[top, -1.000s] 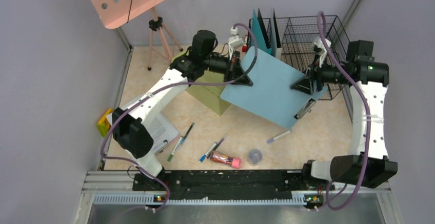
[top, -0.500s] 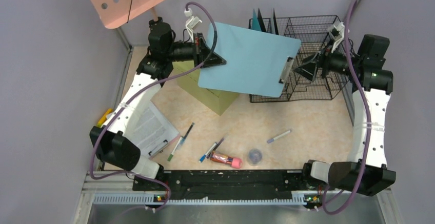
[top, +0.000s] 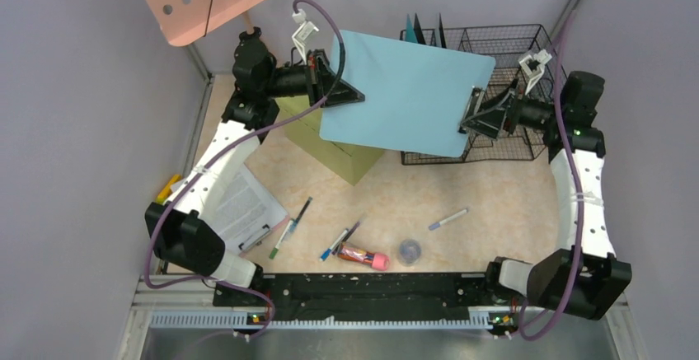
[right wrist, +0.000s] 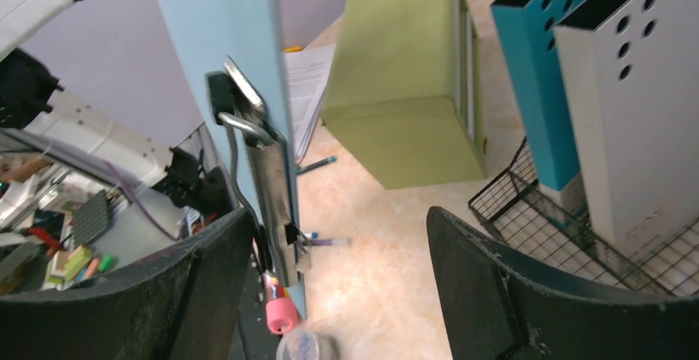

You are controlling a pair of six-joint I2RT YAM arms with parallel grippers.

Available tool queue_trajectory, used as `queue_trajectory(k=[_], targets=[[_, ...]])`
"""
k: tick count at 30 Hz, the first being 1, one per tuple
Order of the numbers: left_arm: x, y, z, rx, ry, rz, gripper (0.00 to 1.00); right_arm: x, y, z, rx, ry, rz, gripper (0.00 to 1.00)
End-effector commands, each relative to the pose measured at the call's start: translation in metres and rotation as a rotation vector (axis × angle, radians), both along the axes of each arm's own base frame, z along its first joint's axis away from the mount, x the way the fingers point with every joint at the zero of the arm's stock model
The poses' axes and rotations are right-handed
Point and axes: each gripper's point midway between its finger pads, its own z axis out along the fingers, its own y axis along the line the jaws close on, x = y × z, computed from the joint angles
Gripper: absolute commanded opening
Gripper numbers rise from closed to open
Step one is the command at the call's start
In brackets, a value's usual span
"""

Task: Organize the desk
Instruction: Move the storage box to the center of the board.

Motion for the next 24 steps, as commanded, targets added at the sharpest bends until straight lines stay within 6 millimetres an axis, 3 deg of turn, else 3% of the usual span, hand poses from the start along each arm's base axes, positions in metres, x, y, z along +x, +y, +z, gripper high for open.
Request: queue_trajectory(k=[1, 11, 14, 15, 17, 21, 23, 24], targets=[[-0.007, 0.001, 0.021, -0.052, -0.076, -0.021, 0.0, -0.017, 0.012, 0.023, 0.054, -0.096, 0.098, 0.76], [0.015, -0.029, -0.013, 0.005, -0.002, -0.055, 0.0, -0.025, 0.026, 0.031, 0.072, -0.137, 0.145, 0.68], [0.027, -0.033, -0.021, 0.022, 0.011, -0.031, 0.0, -0.029, 0.027, 0.031, 0.073, -0.132, 0.159, 0.47], [0.031, -0.035, -0.022, 0.024, 0.015, -0.027, 0.0, -0.031, 0.027, 0.031, 0.073, -0.129, 0.162, 0.36], [0.038, -0.037, -0.022, 0.027, 0.019, -0.017, 0.0, -0.033, 0.027, 0.027, 0.074, -0.112, 0.162, 0.0], [0.05, -0.041, -0.02, 0.027, 0.016, -0.001, 0.0, -0.033, 0.02, 0.024, 0.069, -0.096, 0.122, 0.0], [0.054, -0.042, -0.02, 0.03, 0.018, 0.006, 0.1, -0.03, 0.01, 0.027, 0.064, -0.103, 0.067, 0.0], [0.057, -0.041, -0.021, 0.034, 0.017, 0.018, 0.19, -0.027, 0.004, 0.028, 0.065, -0.097, 0.037, 0.0]])
